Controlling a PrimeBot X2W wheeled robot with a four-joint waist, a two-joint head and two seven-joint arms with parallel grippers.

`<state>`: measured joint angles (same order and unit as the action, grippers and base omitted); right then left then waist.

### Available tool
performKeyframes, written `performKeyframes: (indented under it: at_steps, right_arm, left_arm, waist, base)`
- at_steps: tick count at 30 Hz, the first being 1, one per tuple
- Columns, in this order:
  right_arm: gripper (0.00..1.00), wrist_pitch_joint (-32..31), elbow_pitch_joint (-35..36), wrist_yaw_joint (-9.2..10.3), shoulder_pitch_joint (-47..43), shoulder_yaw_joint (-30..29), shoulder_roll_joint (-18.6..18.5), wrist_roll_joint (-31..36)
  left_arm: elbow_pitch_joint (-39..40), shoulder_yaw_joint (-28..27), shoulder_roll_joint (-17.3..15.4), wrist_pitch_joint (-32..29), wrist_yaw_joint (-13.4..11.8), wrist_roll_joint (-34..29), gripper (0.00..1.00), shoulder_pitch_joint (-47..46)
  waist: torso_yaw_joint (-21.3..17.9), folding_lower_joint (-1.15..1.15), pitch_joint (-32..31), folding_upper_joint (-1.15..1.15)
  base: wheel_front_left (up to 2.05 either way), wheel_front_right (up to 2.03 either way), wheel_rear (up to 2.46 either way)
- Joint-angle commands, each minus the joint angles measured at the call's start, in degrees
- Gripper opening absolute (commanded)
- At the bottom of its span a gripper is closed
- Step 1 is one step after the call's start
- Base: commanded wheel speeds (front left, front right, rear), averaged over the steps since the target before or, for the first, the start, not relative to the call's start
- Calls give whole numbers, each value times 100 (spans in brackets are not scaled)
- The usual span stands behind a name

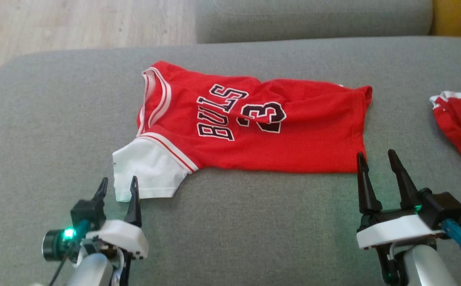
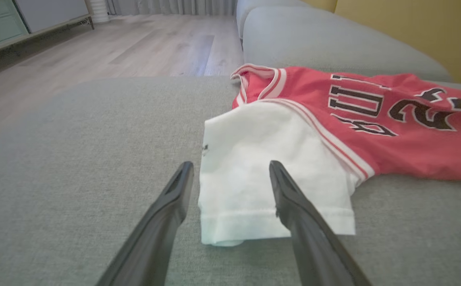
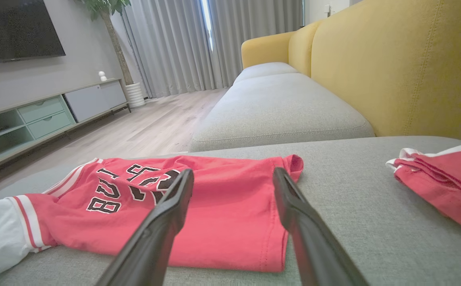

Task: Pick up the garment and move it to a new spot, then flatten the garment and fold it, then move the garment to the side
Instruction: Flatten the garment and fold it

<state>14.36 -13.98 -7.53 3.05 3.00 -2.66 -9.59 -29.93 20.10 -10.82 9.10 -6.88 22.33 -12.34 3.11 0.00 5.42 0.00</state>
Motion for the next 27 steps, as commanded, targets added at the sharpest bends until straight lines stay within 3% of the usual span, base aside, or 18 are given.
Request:
performKeyframes:
  at_steps: [1,12,13,14,15,27]
  right_arm:
    - [100,63,202,4,290,117,-21,-4]
    - [100,63,237,4,426,91,-21,39]
    - [100,63,235,4,427,84,-21,41]
    - [100,63,232,4,426,79,-21,41]
    - [100,63,227,4,421,74,-21,42]
    - [100,63,0,4,338,-37,-21,54]
  left_arm:
    - [4,-251,-79,-47,-56,45,100,-378]
    - [-1142,-147,-82,-889,-6,163,100,-910]
    - [-1189,-134,-80,-904,10,168,96,-934]
    - [-1229,-129,-76,-897,20,175,43,-953]
    - [-1264,-125,-74,-884,32,183,0,-963]
    - [-1245,-381,-265,-265,-123,332,0,-783]
  waist:
    - [-55,0,113,0]
    - [-178,0,389,0]
    - [-180,0,390,0]
    - [-180,0,385,0]
    - [-177,0,374,0]
    - [29,0,-20,0]
  base:
    - [0,0,0]
    - [0,0,0]
    - [0,0,0]
    - [0,0,0]
    - [0,0,0]
    - [0,0,0]
